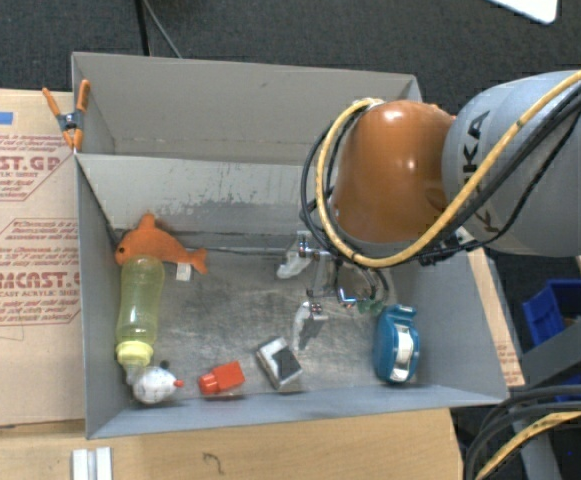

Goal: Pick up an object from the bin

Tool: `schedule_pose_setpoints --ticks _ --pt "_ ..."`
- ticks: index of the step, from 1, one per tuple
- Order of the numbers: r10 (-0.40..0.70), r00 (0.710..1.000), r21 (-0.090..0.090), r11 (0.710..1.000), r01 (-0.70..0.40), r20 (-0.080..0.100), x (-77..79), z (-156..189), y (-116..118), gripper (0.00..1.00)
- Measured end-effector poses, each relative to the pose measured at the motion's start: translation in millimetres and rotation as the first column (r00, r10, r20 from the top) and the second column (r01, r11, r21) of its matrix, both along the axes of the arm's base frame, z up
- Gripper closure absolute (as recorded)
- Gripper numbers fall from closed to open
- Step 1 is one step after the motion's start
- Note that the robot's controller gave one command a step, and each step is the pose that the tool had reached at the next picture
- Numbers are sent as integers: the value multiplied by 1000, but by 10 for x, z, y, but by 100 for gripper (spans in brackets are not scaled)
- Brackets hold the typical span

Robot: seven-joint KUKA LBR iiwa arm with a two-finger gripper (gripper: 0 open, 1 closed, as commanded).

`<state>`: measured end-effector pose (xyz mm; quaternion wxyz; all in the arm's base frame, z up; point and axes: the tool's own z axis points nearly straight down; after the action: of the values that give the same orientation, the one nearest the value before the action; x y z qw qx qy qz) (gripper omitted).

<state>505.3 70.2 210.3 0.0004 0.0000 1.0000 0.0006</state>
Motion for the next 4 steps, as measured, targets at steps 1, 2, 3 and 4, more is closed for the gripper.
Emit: schedule_pose_setpoints --ticks 1,2,3,4 --pt "0 1000 0 1000 0 0 0 0 0 0" --pt "41 999 0 999 -41 9 -43 -399 12 0" --pt "472 882 11 882 -472 -14 -41 -1277 -131 100" --pt "472 881 11 882 -472 -14 -40 -1277 -131 100"
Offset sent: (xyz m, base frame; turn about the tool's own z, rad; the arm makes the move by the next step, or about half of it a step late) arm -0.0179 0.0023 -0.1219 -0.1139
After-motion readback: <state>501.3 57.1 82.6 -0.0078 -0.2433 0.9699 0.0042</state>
